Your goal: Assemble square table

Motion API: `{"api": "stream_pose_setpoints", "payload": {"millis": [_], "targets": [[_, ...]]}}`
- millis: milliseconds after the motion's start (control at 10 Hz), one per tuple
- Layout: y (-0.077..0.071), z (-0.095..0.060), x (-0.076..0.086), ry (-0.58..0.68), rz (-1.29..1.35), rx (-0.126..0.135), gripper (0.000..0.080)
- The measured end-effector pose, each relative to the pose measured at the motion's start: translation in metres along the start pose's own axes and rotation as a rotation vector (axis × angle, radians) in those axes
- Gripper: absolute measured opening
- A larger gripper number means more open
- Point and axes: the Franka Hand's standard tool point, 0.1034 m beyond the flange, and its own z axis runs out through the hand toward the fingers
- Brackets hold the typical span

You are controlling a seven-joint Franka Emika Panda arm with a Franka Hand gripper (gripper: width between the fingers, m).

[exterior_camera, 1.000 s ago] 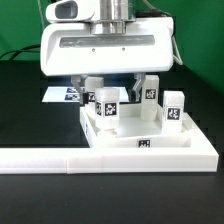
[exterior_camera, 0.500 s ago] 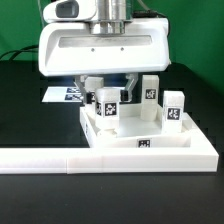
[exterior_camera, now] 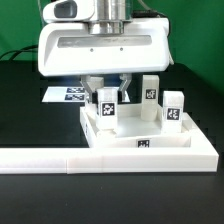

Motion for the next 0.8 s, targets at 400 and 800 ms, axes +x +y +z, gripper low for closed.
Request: {"api": "stream_pose_setpoints", "payload": {"millis": [400,800], "targets": [[-0.0024,0.0006,0.0002,0.012,0.539,0.02,0.029],[-0.0038,0.0012,0.0006,0.009,0.952,0.011,0.0291]]}}
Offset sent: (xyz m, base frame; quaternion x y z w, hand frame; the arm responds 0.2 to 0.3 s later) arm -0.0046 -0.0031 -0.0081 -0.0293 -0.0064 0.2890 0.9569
